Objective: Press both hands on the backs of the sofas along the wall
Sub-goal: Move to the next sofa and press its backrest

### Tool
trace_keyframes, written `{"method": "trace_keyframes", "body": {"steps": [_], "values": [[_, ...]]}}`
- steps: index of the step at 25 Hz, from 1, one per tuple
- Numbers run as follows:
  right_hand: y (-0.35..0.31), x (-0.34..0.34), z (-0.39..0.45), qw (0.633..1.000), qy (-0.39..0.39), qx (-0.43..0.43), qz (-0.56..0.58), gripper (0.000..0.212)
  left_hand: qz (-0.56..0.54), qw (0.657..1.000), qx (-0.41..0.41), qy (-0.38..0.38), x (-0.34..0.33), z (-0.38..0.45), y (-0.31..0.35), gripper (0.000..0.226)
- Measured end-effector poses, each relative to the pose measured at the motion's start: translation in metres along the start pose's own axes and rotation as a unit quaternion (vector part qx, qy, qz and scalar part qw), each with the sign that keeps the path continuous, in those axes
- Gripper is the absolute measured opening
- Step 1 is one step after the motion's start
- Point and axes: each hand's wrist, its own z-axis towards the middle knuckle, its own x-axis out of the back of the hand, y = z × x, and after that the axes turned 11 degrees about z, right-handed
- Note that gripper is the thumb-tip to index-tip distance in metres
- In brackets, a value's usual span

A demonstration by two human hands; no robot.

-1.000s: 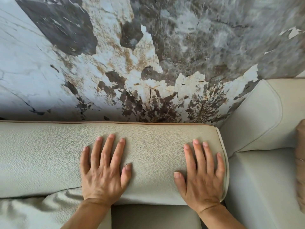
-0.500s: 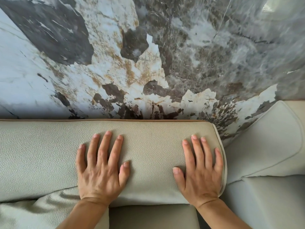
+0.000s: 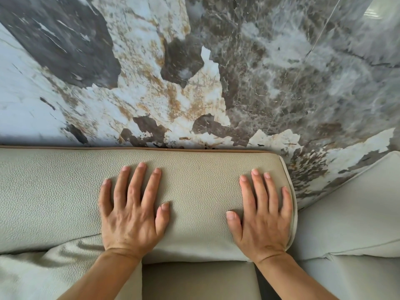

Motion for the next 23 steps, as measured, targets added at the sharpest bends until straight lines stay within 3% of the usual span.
{"method": "trace_keyframes", "body": {"steps": [16, 23], "values": [[0.007, -0.014, 0.019, 1.0, 0.0, 0.027, 0.003, 0.07, 0.037, 0.999, -0.004, 0.007, -0.017, 0.013, 0.003, 0.064], [0.0, -0.001, 0.021, 0.997, -0.072, 0.0, 0.008, 0.069, 0.006, 1.0, -0.01, -0.003, -0.017, 0.012, 0.001, 0.063]]}}
